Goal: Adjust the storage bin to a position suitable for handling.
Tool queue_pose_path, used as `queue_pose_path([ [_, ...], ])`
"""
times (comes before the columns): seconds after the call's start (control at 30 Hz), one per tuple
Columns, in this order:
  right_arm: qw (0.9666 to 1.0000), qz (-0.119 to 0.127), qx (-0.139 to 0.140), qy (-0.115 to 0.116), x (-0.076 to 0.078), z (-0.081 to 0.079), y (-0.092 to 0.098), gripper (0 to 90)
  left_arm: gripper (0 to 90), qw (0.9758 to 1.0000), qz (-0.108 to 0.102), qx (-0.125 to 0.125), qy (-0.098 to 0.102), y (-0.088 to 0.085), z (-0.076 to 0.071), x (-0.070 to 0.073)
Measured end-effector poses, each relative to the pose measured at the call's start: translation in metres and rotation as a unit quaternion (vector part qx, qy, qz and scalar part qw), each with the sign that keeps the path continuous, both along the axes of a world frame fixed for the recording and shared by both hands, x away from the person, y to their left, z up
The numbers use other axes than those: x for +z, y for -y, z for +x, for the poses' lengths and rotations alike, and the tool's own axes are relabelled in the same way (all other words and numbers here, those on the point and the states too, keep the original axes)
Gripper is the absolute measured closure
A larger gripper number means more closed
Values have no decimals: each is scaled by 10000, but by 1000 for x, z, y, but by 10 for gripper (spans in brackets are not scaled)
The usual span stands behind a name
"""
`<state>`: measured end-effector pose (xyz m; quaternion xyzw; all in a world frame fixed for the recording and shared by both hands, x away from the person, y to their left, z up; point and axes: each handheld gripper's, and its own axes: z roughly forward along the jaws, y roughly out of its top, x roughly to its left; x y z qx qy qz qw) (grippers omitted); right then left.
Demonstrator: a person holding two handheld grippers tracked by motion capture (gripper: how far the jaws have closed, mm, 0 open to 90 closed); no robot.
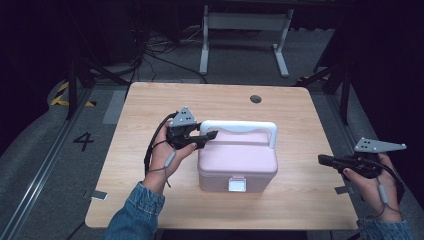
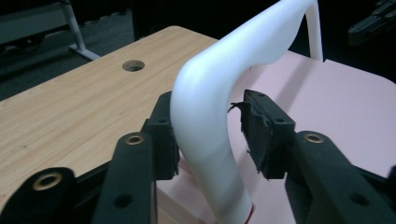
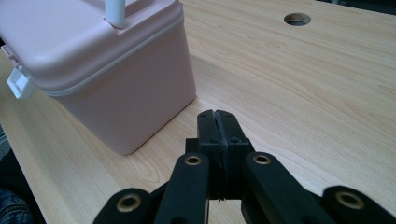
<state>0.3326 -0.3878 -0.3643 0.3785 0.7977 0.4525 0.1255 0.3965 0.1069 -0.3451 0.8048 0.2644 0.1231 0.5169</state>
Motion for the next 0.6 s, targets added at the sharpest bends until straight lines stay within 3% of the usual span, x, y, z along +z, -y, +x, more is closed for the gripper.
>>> queue_pose_path([
  [0.2,10000,0,3,15,0,0,0,900,706,9999,-56,-106,18,0,-7,6],
  [0.3,10000,7,3,25,0,0,0,900,738,9998,21,-207,65,5,-10,7],
  [0.37,10000,13,3,27,1,-1,0,900,743,9997,116,-187,62,6,-12,9],
  [0.6,10000,22,-6,32,1,-1,1,898,744,9997,113,-158,111,6,-13,11],
])
